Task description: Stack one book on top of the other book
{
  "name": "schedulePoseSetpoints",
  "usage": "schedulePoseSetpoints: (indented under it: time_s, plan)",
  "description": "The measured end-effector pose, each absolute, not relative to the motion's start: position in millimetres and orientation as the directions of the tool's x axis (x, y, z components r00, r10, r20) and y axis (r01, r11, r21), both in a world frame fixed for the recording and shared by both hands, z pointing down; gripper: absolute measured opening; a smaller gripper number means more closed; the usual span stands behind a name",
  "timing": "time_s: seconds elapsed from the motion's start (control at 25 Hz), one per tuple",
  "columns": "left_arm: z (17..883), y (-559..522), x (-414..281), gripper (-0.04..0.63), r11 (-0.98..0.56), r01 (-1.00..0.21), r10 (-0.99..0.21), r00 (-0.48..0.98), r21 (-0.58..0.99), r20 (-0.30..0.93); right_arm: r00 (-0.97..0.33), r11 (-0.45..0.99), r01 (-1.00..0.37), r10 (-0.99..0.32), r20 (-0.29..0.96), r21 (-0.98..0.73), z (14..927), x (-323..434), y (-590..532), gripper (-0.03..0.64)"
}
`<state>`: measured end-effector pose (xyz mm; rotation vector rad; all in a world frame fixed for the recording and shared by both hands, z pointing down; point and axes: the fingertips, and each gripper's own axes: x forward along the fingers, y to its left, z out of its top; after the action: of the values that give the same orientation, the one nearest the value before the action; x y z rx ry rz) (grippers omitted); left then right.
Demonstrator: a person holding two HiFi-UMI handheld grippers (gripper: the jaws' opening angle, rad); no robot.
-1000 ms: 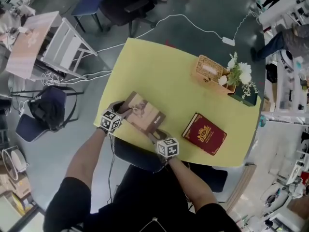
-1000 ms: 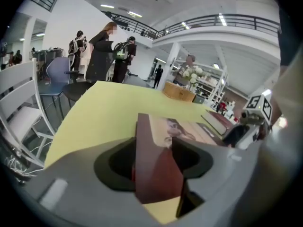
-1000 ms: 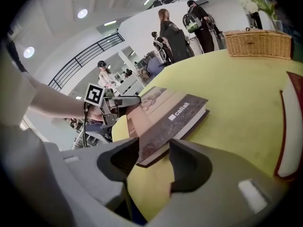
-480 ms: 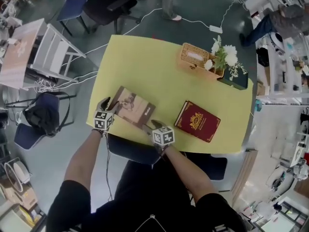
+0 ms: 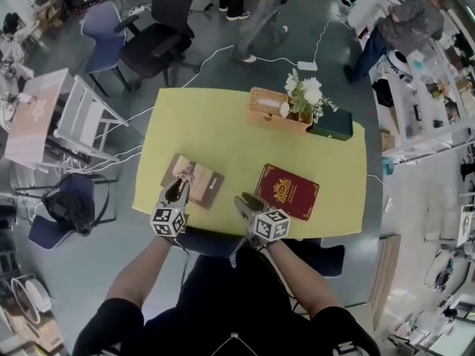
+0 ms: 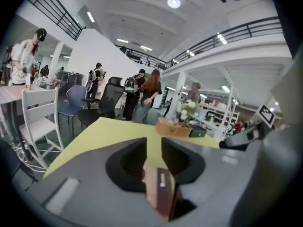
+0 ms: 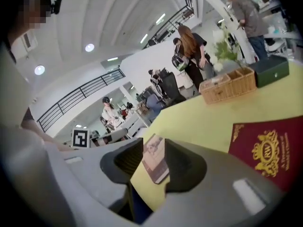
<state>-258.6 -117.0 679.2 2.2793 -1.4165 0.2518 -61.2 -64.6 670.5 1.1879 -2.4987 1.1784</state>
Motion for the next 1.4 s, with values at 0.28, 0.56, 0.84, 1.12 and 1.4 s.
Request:
schedulePoseSetpoints:
  time_s: [0.28,0.56,0.84,1.12,1.4]
  plan:
    - [591.5,-75.0,-164.1,0.07,-0.503,-0.808,-0.783,0.576,0.306,0.235,-0.623,0.454,-0.744,-0.736,0.265,-0.489,561.5,-4.8,-48.9,0.073]
    - [537.5,-37.8,-100.9,0.008,-0.589,-0.765,-0.75,0.638,0.26,0.178,-0.564,0.458,-0.797,-0.797,0.216,-0.393,516.6,38.7,-8.8,0.009]
    - [524.8,-12.6,-68.1,0.008,-0.639,-0.73,-0.709,0.681,0.242,0.183,-0.487,0.387,-0.844,-0.844,0.227,-0.371,510.7,86.9,8.8,0.005]
    - [538.4,-0.4,-44.1,0.008,-0.645,-0.708,-0.669,0.705,0.288,0.233,-0.453,0.355,-0.861,-0.861,0.231,-0.363,513.9,116.2,9.0,0.004]
    - [562.9,7.7,-24.1,0.008,-0.617,-0.703,-0.635,0.71,0.354,0.304,-0.427,0.323,-0.882,-0.857,0.289,-0.343,537.7,153.2,4.4,0.005]
